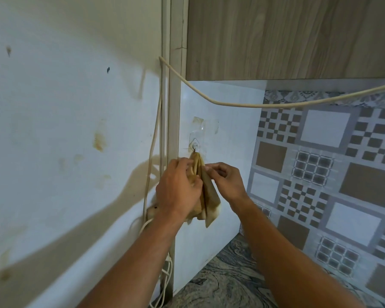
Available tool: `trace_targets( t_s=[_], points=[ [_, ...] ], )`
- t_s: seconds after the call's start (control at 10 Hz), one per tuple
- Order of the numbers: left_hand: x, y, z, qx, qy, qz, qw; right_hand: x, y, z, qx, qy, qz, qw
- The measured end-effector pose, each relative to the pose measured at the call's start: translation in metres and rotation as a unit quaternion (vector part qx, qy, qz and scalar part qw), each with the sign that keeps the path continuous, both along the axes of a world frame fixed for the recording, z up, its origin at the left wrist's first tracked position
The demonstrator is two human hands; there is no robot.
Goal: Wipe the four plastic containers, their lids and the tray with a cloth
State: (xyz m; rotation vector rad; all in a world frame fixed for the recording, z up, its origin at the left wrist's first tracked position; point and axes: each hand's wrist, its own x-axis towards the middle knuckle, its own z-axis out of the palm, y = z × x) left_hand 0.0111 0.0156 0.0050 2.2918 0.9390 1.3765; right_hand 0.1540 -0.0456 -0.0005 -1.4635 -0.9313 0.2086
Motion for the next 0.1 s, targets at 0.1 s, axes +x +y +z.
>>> trace_targets(
  t_s=[0.1],
  points=[
    [-0.0061, -0.0018, -0.0037, 0.011, -0.027, 0.004, 1.000, 0.0091, -0.0140, -0.0064, -0.018, -0.036, -0.044, 0.998]
  ],
)
